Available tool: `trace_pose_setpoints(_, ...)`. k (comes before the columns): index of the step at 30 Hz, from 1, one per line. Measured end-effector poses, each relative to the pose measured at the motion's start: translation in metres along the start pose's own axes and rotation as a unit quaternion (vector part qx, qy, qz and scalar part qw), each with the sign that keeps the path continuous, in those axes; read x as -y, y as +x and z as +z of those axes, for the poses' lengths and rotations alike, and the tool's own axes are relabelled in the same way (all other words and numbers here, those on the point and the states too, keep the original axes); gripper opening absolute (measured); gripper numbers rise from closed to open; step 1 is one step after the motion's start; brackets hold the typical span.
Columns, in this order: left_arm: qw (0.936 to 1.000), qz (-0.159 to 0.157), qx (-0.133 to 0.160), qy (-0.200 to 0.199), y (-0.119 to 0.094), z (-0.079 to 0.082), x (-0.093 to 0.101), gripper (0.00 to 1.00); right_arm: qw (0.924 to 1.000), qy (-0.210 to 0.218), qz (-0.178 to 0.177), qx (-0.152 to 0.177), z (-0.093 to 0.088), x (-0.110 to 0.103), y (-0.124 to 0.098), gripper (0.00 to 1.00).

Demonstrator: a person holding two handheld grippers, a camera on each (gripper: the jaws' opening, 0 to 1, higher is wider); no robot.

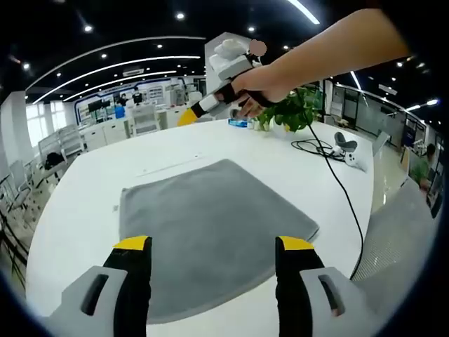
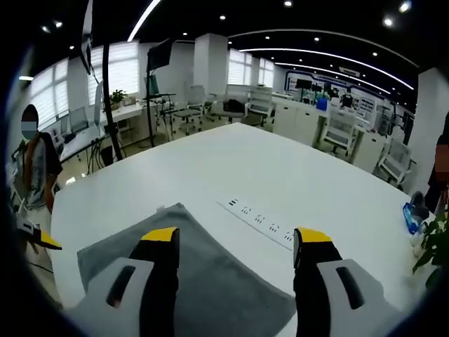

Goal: Fold the towel on the table until its edges align and the towel forms a compact rectangular stack.

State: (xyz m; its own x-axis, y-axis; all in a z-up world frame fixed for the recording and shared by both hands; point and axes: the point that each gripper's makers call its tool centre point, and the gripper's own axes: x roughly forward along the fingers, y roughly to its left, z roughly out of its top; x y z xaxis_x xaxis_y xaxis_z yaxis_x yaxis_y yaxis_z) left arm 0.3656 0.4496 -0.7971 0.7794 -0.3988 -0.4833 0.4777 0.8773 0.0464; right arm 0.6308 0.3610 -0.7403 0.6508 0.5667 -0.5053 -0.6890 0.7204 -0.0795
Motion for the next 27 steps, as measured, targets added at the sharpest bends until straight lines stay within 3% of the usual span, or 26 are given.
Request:
trace_pose_setpoints(4, 0.9999, -0.002, 0.01, 0.002, -0.002, 0.007, 0.008, 0.88, 1.0, 0.005, -0.006, 0.005, -0.002, 0.005, -0.009, 0.86)
trace_pose_setpoints(10, 0.9999, -0.008, 0.013, -0.003, -0.001, 0.009, 0.016, 0.98, 0.9997, 0.016, -0.012, 0.016, -0.003, 0.012, -0.021, 0.99)
trace_pose_setpoints(21, 0.9994, -0.022, 0.023, 0.011, 0.0, 0.027, 0.03, 0.99, 0.9991, 0.028, -0.025, 0.02, -0.006, 0.031, -0.046, 0.99)
trace_pose_setpoints(27, 0.9991, -0.03, 0.011, 0.028, 0.005, 0.025, 0.04, 0.99, 0.9981, 0.039, -0.042, 0.023, -0.014, 0.048, -0.062, 0.99)
